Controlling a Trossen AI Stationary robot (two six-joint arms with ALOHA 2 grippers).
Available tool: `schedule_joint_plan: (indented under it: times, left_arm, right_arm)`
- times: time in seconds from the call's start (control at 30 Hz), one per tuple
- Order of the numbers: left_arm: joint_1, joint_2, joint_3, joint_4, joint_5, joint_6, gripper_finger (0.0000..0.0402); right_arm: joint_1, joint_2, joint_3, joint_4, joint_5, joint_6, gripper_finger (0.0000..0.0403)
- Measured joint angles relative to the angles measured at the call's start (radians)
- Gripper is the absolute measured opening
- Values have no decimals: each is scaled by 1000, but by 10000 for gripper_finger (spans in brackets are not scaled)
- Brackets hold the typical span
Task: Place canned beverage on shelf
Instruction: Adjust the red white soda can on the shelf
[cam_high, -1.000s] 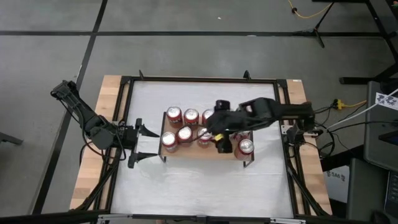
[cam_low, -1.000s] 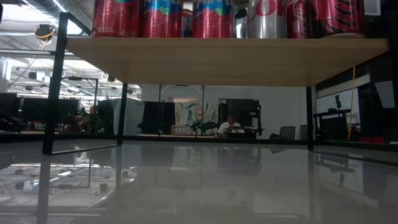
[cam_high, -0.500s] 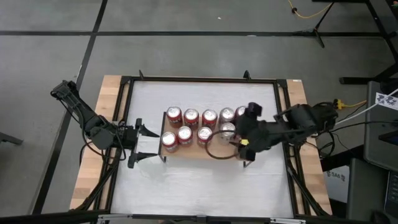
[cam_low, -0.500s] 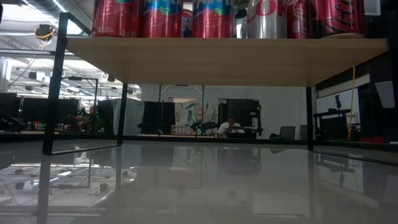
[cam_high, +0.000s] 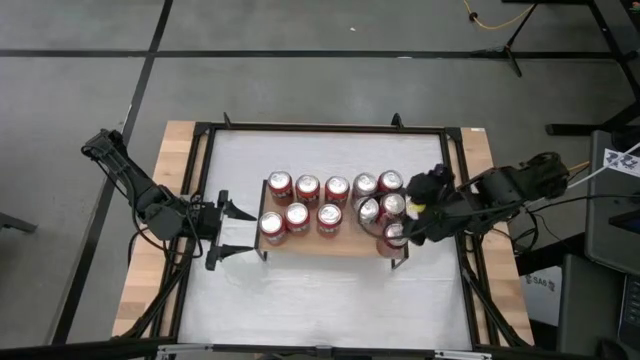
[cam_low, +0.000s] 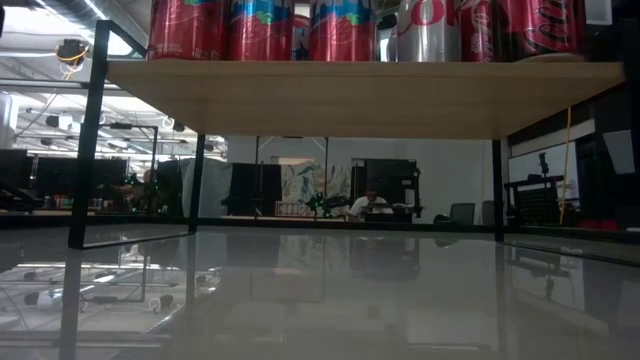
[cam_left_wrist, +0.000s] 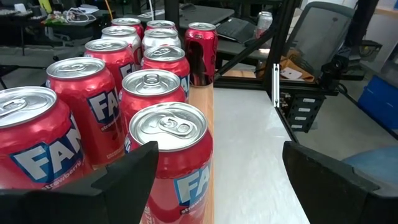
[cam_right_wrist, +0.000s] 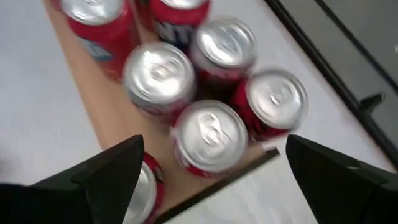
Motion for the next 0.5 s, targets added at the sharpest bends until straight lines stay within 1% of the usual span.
schedule_joint_plan:
  times: [0.1,0.23,0.5]
  left_arm:
    - [0,0,0,0,0,0,336]
    - [0,0,0,0,0,0,336]
    - [0,0,0,0,0,0,336]
  right_arm:
    - [0,-53,-68,-1,-10,68,383]
    - [0,-82,-127,0,0,88,383]
    - [0,-53,-183,11,1,88,383]
